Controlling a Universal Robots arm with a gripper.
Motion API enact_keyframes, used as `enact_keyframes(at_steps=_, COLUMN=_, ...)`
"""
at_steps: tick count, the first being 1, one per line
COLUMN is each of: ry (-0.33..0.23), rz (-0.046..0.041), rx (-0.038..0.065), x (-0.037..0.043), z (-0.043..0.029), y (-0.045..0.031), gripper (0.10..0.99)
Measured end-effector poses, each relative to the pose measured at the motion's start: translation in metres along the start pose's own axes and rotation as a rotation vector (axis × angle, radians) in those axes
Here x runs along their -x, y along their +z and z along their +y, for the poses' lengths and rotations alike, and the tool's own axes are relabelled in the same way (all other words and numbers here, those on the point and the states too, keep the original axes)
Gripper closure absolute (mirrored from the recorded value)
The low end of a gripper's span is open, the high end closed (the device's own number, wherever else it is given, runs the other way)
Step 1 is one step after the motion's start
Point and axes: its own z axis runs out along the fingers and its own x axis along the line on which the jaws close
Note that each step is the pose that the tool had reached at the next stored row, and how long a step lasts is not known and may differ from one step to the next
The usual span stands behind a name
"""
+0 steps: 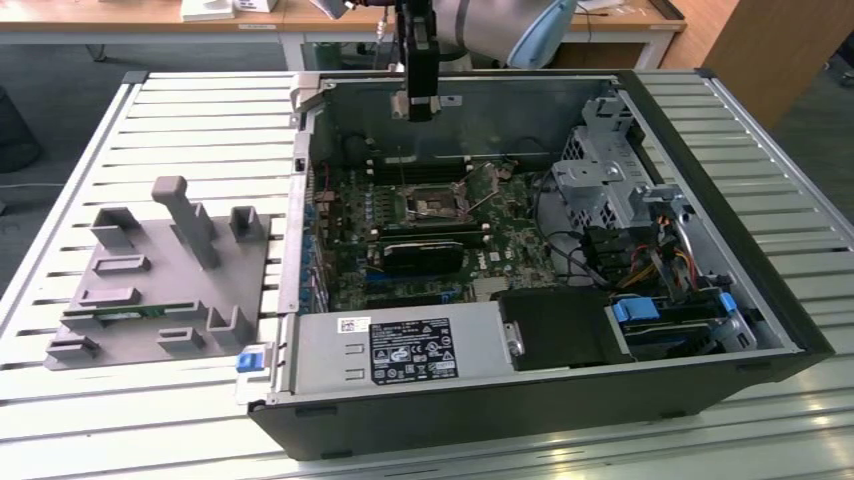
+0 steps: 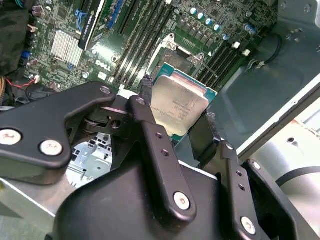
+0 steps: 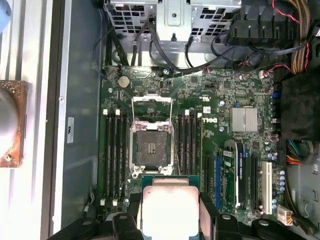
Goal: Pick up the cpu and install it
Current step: 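Place the cpu into insertion slot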
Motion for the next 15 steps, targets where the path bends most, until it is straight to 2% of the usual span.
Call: enact_keyframes(at_steps=15, ry=0.0, rz=-0.0001, rx=0.0, x=-0.0001, z=-0.0003, y=0.0052, gripper=0.545)
